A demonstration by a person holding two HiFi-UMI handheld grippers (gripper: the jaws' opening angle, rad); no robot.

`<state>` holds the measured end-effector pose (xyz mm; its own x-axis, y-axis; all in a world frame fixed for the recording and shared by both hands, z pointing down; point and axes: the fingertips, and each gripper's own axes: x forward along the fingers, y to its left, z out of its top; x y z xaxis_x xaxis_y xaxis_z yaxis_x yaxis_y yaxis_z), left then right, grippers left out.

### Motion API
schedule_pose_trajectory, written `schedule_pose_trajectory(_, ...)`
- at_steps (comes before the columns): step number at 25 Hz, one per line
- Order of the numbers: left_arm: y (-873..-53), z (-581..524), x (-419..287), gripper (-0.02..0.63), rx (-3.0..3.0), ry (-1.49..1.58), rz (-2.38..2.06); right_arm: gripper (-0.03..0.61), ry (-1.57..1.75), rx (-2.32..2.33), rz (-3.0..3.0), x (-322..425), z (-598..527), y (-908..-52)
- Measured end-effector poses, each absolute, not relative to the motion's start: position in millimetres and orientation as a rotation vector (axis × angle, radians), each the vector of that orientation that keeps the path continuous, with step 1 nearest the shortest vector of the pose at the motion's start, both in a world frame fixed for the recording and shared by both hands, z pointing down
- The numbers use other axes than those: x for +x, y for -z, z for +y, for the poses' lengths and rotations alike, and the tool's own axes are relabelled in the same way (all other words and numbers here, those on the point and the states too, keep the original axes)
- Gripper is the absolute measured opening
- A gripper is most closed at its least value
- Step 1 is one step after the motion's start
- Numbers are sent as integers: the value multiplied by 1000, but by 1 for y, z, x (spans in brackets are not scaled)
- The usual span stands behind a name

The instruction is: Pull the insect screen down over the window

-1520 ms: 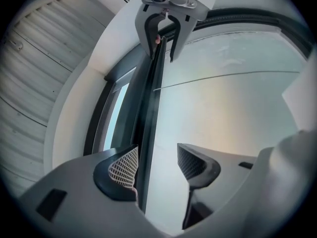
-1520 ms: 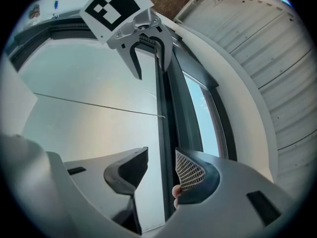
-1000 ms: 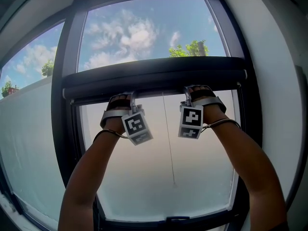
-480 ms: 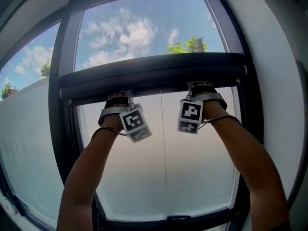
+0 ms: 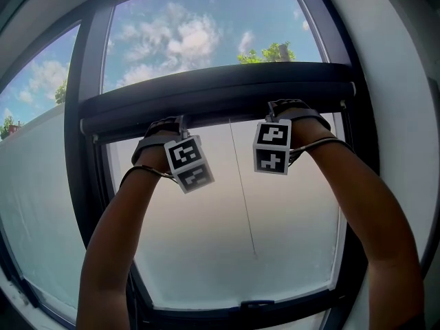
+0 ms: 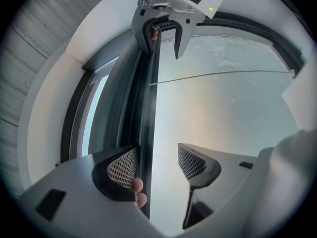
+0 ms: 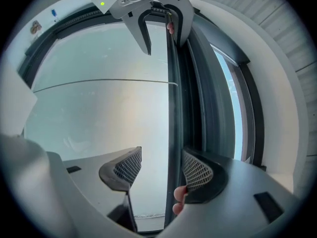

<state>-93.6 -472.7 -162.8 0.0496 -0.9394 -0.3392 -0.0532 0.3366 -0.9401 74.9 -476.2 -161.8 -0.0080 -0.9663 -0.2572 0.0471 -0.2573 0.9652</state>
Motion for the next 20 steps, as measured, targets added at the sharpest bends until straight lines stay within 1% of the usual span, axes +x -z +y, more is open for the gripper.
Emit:
schedule_pose_trajectory(10,139,-470,-93,239,-1211,925,1277,238,1379,1315,-1088,73,-472,144)
schedule_pose_trajectory(15,126,-471,-96,239,-1161,999,1277,238,1356,1287,-1096,73,-472,130)
schedule_pose_trajectory(20,108,-468,-95,238,-1238,1025,1255,238,1329,1266,-1094,74,-471,113)
